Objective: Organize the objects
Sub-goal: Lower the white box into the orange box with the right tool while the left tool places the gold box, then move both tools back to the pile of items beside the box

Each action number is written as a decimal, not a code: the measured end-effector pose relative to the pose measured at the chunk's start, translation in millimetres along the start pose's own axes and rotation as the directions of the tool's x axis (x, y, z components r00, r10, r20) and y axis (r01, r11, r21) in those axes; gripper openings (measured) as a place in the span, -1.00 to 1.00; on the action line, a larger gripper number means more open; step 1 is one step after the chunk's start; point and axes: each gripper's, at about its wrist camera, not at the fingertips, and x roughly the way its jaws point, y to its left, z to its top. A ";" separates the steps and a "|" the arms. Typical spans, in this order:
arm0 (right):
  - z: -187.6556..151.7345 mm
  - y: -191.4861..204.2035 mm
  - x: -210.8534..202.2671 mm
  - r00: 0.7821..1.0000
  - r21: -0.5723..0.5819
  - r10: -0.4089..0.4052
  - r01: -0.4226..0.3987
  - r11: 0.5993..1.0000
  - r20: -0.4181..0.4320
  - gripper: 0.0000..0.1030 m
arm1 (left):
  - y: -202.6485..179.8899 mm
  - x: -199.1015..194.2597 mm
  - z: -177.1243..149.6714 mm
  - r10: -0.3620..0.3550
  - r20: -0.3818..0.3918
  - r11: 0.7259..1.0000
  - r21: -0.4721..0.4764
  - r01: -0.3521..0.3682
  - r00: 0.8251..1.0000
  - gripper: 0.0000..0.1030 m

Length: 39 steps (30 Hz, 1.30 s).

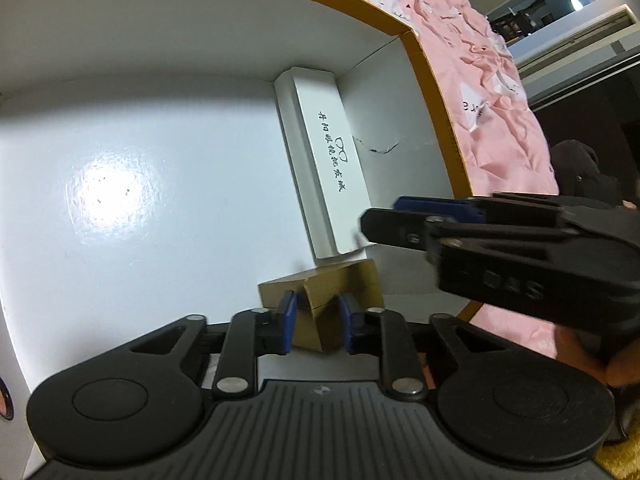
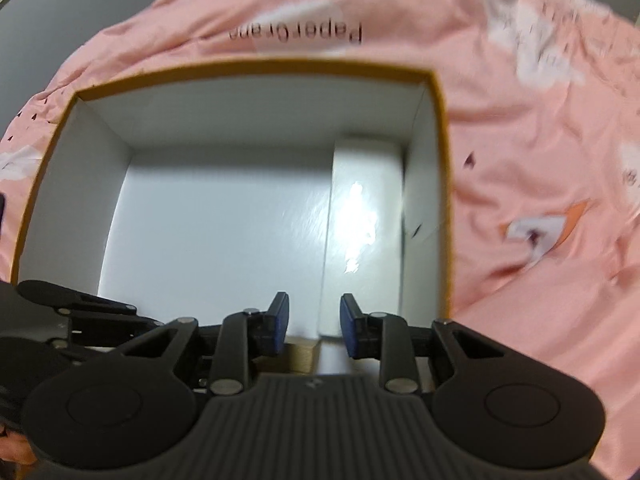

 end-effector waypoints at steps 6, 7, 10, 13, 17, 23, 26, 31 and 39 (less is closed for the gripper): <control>-10.7 -4.5 -15.7 0.996 -0.018 -0.049 0.051 0.999 0.080 -0.31 | -10.5 10.6 1.2 -0.006 -0.001 0.999 -0.038 0.005 1.000 -0.57; -12.7 -5.8 -18.0 0.994 -0.021 -0.061 0.063 0.998 0.095 -0.30 | -12.9 13.3 1.4 -0.006 0.001 0.999 -0.046 0.006 1.000 -0.57; -19.6 -9.7 -25.4 0.986 -0.020 -0.101 0.104 0.994 0.131 -0.27 | -19.4 19.0 0.9 -0.008 0.007 0.998 -0.058 0.008 1.000 -0.57; -24.5 -15.5 -33.7 0.981 -0.004 -0.107 0.109 0.994 0.162 -0.29 | -24.3 24.7 0.4 -0.012 0.011 0.997 -0.071 0.012 1.000 -0.58; -27.5 -21.9 -41.0 0.979 0.019 -0.077 0.075 0.997 0.187 -0.29 | -26.8 28.1 -1.0 -0.015 0.022 0.996 -0.083 0.016 1.000 -0.57; -34.9 -20.7 -47.3 0.971 0.006 -0.097 0.098 0.995 0.217 -0.27 | -34.0 25.4 -4.6 0.029 0.048 0.998 -0.058 -0.026 0.998 -0.44; -39.9 -20.0 -53.3 0.966 0.009 -0.103 0.104 0.995 0.237 -0.25 | -39.5 16.1 -9.7 0.052 0.089 0.998 -0.039 -0.049 0.995 -0.44; -58.7 -17.1 -74.3 0.946 0.035 -0.120 0.115 0.993 0.301 0.05 | -53.4 -19.0 -25.5 0.124 0.212 0.992 0.006 -0.128 0.969 -0.44; -104.4 -1.4 -107.8 0.898 0.044 -0.099 0.088 0.995 0.429 0.32 | -81.6 -68.3 -63.4 0.156 0.374 0.965 0.138 -0.222 0.914 -0.44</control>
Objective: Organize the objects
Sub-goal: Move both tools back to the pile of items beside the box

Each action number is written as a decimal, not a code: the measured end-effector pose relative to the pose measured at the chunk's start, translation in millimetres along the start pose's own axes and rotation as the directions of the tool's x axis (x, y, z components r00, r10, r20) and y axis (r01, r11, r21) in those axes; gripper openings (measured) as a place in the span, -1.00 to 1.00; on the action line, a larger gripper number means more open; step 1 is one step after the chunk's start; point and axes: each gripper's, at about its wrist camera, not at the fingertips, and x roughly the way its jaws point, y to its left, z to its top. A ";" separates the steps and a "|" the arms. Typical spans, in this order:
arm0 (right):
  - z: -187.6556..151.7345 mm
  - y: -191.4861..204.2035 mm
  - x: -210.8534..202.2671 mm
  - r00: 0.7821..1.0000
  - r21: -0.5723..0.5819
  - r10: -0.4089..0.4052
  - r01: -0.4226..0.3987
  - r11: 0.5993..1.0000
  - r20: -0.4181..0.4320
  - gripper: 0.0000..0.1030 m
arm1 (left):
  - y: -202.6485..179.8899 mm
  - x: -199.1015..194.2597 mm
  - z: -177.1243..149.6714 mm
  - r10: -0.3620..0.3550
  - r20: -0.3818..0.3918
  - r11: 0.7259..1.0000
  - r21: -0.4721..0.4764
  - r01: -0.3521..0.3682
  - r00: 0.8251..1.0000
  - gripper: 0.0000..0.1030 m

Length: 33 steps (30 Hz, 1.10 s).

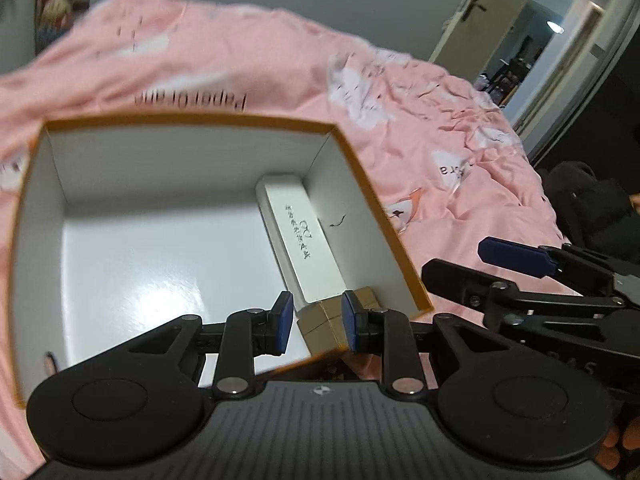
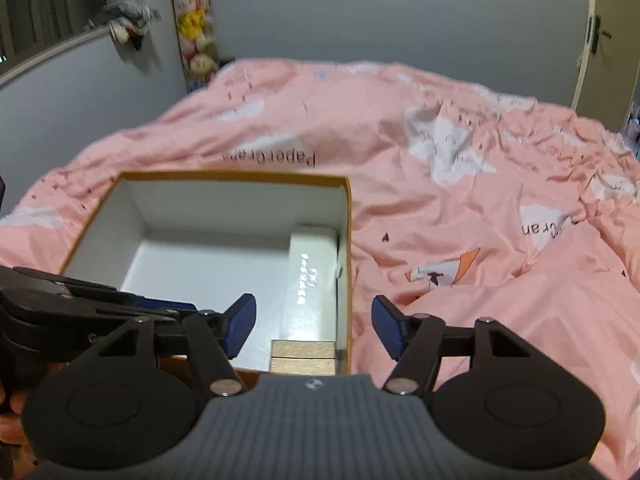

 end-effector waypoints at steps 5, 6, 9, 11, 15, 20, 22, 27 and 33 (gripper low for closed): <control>-25.2 9.7 -17.5 0.997 -0.016 0.068 -0.067 0.998 0.039 0.47 | -13.2 -28.4 -19.7 0.028 0.051 0.995 0.099 -0.032 0.998 -0.41; -29.9 11.5 -19.6 0.996 -0.013 0.076 -0.076 0.997 0.037 0.47 | -13.4 -33.3 -24.0 0.033 0.056 0.993 0.111 -0.039 0.998 -0.40; -42.4 16.5 -19.8 0.996 0.023 0.085 -0.084 0.996 -0.015 0.47 | -10.4 -47.8 -37.8 0.056 0.074 0.991 0.121 -0.064 0.996 -0.40; -51.8 18.9 -18.1 0.994 0.054 0.094 -0.091 0.994 -0.062 0.47 | -7.0 -54.5 -46.6 0.070 0.079 0.989 0.122 -0.079 0.994 -0.39; -72.0 26.7 -17.8 0.985 0.087 0.113 -0.102 0.991 -0.129 0.47 | 8.2 -63.3 -64.9 0.054 0.034 0.995 0.081 -0.056 0.998 -0.39; -96.9 38.6 -15.0 0.970 0.109 0.106 -0.083 0.991 -0.220 0.37 | 28.6 -72.4 -87.5 0.018 -0.017 0.999 0.039 -0.017 1.000 -0.39; -104.8 42.6 -15.8 0.966 0.114 0.102 -0.076 0.991 -0.239 0.29 | 34.3 -77.9 -95.1 0.020 -0.020 0.999 0.030 -0.020 1.000 -0.39; -114.2 45.5 -12.1 0.953 0.152 0.129 -0.090 0.984 -0.275 0.10 | 43.6 -81.0 -106.5 0.018 -0.049 1.000 0.003 -0.017 0.999 -0.22; -115.0 50.3 -10.7 0.946 0.151 0.171 -0.133 0.979 -0.276 0.10 | 36.6 -71.5 -112.0 -0.010 -0.086 0.999 0.030 0.012 0.996 -0.16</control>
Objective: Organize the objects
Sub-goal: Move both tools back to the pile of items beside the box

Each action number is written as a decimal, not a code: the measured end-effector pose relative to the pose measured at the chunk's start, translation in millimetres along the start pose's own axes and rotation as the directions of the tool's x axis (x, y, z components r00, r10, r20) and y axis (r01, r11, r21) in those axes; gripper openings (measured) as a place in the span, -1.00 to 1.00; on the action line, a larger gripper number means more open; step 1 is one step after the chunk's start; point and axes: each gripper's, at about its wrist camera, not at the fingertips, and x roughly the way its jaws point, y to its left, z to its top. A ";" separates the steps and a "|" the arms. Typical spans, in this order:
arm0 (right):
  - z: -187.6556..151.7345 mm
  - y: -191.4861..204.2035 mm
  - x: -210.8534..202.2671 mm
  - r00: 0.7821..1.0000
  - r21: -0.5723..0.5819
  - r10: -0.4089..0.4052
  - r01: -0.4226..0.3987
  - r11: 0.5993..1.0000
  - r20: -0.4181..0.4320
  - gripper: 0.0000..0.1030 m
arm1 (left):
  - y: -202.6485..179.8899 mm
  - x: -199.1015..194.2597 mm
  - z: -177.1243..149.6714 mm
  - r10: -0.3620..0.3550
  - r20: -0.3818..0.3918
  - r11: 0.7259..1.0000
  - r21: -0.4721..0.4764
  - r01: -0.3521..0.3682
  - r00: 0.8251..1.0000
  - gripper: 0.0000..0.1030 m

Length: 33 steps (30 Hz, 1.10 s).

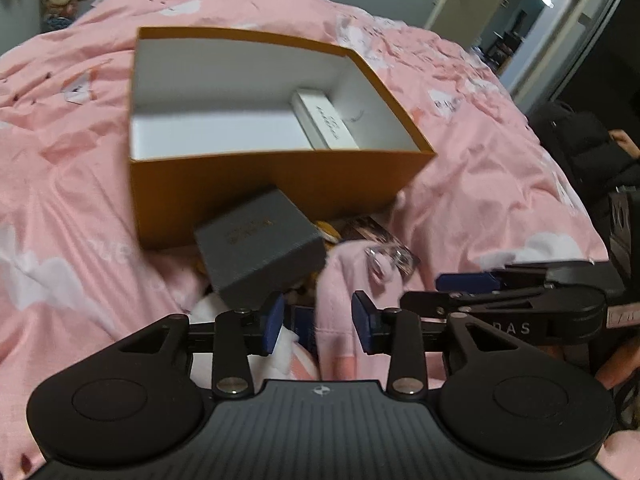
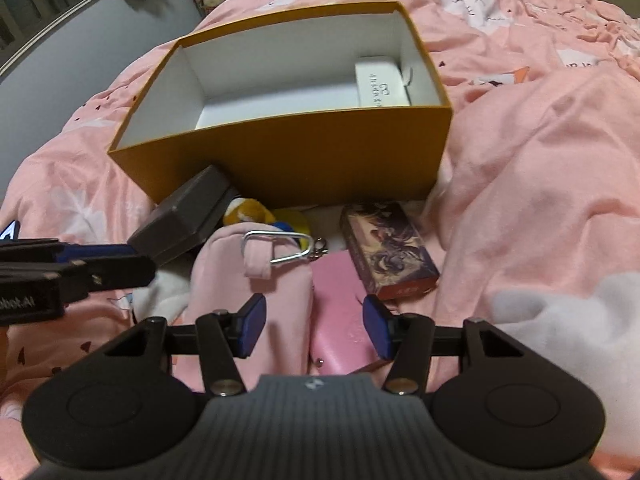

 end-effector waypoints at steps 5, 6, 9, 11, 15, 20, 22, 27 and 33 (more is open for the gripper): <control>-1.1 7.8 0.8 1.000 -0.037 0.004 -0.004 0.999 0.002 0.04 | -4.1 23.1 -5.5 -0.011 -0.093 1.000 0.000 0.011 0.996 -0.17; -1.1 8.2 1.5 1.000 -0.042 -0.008 0.008 0.999 0.000 0.01 | -3.0 27.6 -6.5 -0.031 -0.109 0.999 -0.012 0.030 0.994 -0.17; -1.6 6.1 4.9 0.999 -0.039 -0.033 0.033 0.999 -0.014 -0.11 | -1.2 37.2 -8.6 -0.058 -0.145 0.998 -0.030 0.054 0.988 -0.17; -2.4 4.8 6.6 0.999 -0.032 -0.035 0.034 0.999 -0.025 -0.15 | -1.6 40.3 -9.0 -0.065 -0.156 0.998 -0.032 0.061 0.986 -0.18; -3.3 6.1 -0.4 0.998 -0.038 -0.060 0.060 0.997 -0.002 -0.15 | -7.0 33.8 -8.2 -0.093 -0.131 0.996 -0.004 0.093 0.987 -0.24; -3.0 7.0 -15.6 0.994 -0.035 -0.094 0.096 0.995 0.046 -0.15 | -13.4 22.5 -3.9 -0.216 -0.089 0.976 0.018 0.218 0.972 -0.25; -3.6 6.7 -20.2 0.992 -0.029 -0.114 0.116 0.993 0.052 -0.15 | -17.8 23.0 -2.8 -0.234 -0.094 0.971 0.028 0.238 0.968 -0.25; -8.9 -4.7 -29.8 0.993 0.063 -0.114 0.111 0.992 0.043 -0.15 | -23.4 24.2 -4.3 -0.255 -0.109 0.966 0.024 0.259 0.961 -0.25; -14.1 -3.2 -45.1 0.997 0.111 -0.048 0.040 0.993 0.066 -0.11 | -21.0 26.9 -9.6 -0.227 -0.149 0.974 -0.021 0.227 0.962 -0.28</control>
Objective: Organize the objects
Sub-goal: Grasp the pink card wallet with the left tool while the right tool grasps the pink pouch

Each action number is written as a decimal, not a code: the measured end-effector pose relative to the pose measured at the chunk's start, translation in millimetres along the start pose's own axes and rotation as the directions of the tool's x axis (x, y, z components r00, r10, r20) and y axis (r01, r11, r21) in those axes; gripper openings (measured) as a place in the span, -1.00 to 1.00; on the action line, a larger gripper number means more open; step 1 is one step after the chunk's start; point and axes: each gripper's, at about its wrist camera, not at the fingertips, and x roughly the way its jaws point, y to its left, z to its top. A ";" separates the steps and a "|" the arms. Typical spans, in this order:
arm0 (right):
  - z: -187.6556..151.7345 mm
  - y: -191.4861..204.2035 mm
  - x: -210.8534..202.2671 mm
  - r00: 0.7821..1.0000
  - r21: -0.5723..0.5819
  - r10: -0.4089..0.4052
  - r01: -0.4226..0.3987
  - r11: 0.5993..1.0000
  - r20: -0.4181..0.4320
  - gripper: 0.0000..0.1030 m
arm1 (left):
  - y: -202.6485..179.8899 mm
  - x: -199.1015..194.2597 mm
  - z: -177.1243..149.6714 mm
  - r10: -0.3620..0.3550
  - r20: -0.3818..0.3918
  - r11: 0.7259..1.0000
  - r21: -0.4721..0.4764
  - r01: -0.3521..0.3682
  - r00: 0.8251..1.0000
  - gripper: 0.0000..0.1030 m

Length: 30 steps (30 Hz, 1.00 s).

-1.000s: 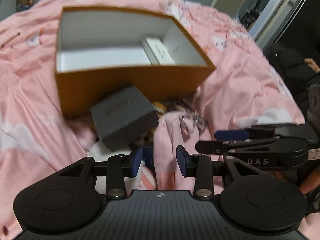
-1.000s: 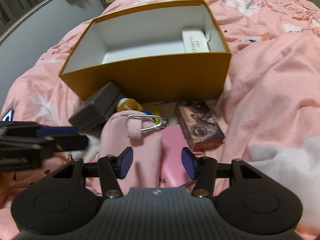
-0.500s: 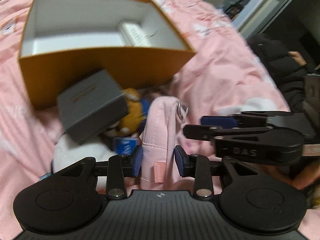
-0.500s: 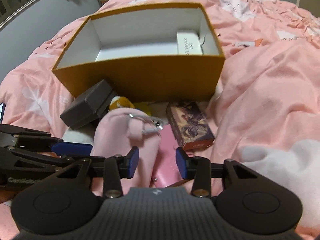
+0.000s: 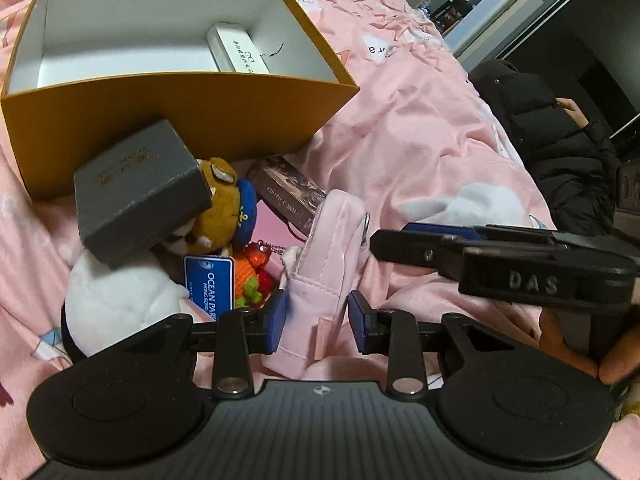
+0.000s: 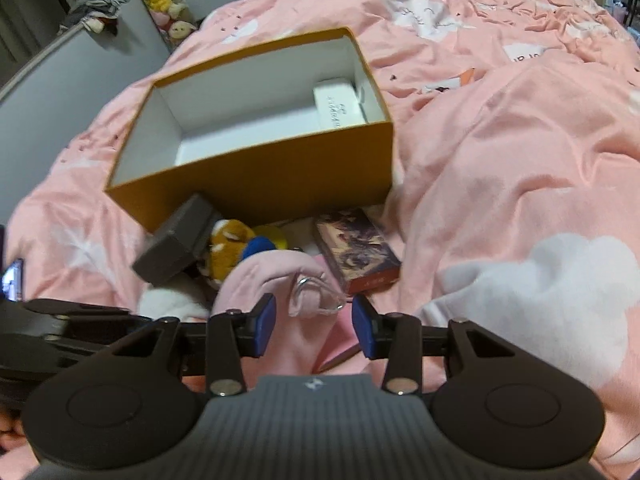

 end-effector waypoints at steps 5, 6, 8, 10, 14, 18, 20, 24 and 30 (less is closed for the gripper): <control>-6.4 11.9 6.3 0.998 -0.022 0.049 -0.050 0.998 -0.047 -0.06 | -4.4 4.3 -9.1 0.014 -0.029 1.000 -0.003 -0.014 0.999 -0.29; -7.5 12.5 8.5 0.997 -0.020 0.056 -0.057 0.998 -0.061 -0.03 | -4.2 5.0 -11.5 0.018 -0.037 1.000 -0.008 -0.018 0.999 -0.29; -10.5 12.8 13.5 0.993 -0.012 0.071 -0.072 0.997 -0.093 0.05 | -3.6 7.0 -16.8 0.032 -0.064 0.999 -0.025 -0.034 0.997 -0.29; -14.2 12.9 21.4 0.987 -0.003 0.082 -0.084 0.996 -0.137 0.10 | -1.9 8.5 -22.7 0.044 -0.087 0.998 -0.041 -0.047 0.995 -0.29; -18.6 17.6 26.4 0.983 -0.017 0.089 -0.093 0.996 -0.158 0.11 | 1.6 8.1 -29.2 0.034 -0.096 0.997 -0.061 -0.040 0.995 -0.29; -20.1 22.4 28.4 0.983 -0.036 0.092 -0.098 0.995 -0.158 0.07 | 0.1 9.0 -29.6 0.027 -0.089 0.999 -0.043 -0.030 0.996 -0.29; -19.5 23.6 28.3 0.983 -0.037 0.103 -0.110 0.993 -0.154 0.05 | -2.2 8.2 -29.8 0.022 -0.076 0.999 -0.025 -0.024 0.997 -0.29; -18.2 28.6 28.1 0.982 -0.056 0.126 -0.135 0.989 -0.144 0.00 | -9.2 6.9 -29.6 0.007 -0.055 1.000 0.021 -0.005 0.998 -0.29; -17.8 21.3 32.3 0.979 -0.016 0.139 -0.143 0.990 -0.149 -0.38 | -7.1 1.2 -26.8 -0.014 -0.030 1.000 0.006 0.014 0.999 -0.27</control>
